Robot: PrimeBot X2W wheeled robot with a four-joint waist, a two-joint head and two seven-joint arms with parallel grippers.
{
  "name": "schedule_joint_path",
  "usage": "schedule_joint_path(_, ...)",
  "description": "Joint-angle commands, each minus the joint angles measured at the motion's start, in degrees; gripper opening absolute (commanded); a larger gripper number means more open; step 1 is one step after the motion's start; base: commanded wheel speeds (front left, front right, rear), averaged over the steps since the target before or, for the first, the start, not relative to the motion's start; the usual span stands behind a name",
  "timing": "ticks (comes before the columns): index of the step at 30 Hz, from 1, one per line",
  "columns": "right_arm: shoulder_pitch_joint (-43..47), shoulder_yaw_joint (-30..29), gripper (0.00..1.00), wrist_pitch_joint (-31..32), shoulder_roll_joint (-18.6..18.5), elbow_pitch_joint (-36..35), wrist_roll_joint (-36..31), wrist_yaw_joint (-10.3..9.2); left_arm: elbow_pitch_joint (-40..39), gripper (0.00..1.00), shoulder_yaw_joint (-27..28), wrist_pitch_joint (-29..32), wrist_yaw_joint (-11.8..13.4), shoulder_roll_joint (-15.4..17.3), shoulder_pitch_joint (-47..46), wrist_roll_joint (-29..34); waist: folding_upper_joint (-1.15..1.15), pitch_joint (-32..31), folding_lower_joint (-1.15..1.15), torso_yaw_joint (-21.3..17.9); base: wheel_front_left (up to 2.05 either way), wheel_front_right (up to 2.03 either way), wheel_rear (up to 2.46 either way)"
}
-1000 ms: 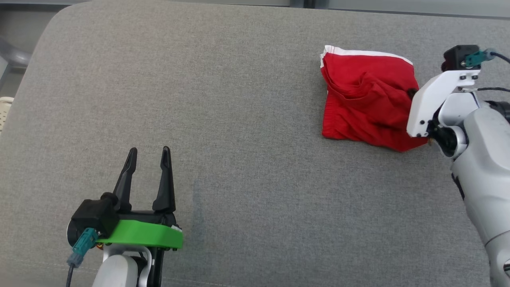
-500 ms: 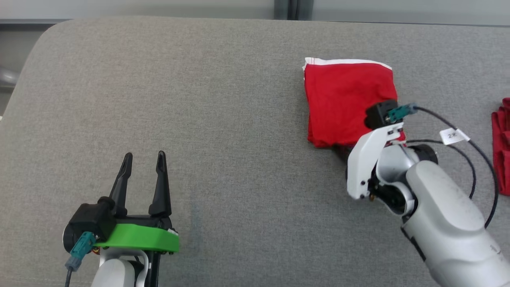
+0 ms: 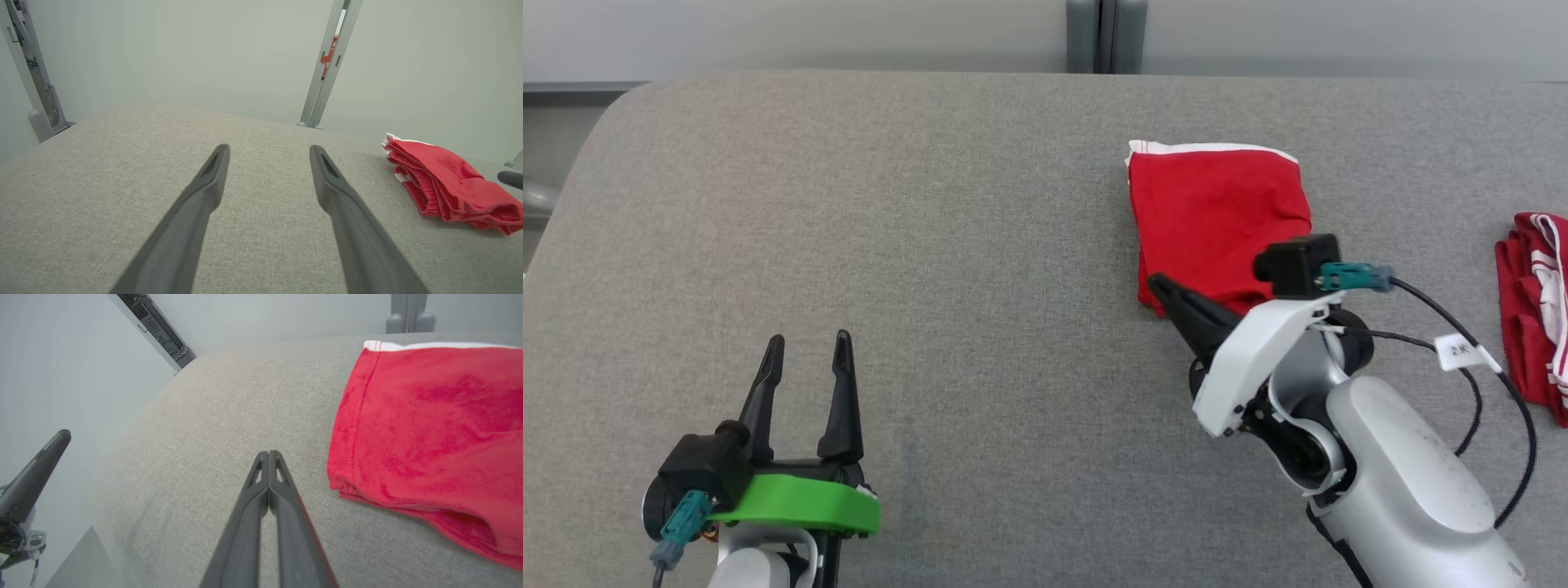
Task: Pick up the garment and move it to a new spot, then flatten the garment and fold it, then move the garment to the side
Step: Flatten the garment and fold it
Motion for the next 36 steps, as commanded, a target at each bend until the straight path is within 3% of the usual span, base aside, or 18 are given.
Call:
schedule_joint_path(1, 1.66, -1.66, 1.00, -2.67, -0.60, -1.32, -1.36, -0.03, 0.00, 1.00, 0.61, -0.16, 0.01, 0.15, 1.04, 0.39, 0.00, -1.69, 0.00, -1.02, 0.00, 0.00, 0.00)
schedule_joint_path(7, 7.12, -11.12, 1.00, -12.77, -0.12, -5.40, -8.44, -0.02, -0.74, 1.00, 2.61, -0.16, 0.65, 0.15, 2.56, 0.62, 0.00, -4.55, 0.00, -3.57, 0.00, 0.00, 0.00)
schedule_joint_path(16, 13.35, -22.54, 1.00, -21.58, 0.94, -5.11, -15.41, -0.02, -0.93, 1.00, 4.48, -0.16, 1.00, 0.15, 3.62, 1.18, 0.00, -6.89, 0.00, -7.15, 0.00, 0.00, 0.00)
schedule_joint_path(26, 15.49, -18.36, 1.00, -25.67, -2.59, 1.33, -16.36, -0.03, 1.54, 1.00, 5.09, -0.16, 0.46, 0.15, 4.78, 1.72, 0.00, -8.96, 0.00, -9.84, 0.00, 0.00, 0.00)
schedule_joint_path(36, 14.25, -16.20, 1.00, -28.21, -2.94, 5.30, -14.00, -0.03, 3.80, 1.00, 5.18, -0.16, 0.37, 0.16, 5.14, 0.84, 0.00, -9.16, 0.00, -11.11, 0.00, 0.00, 0.00)
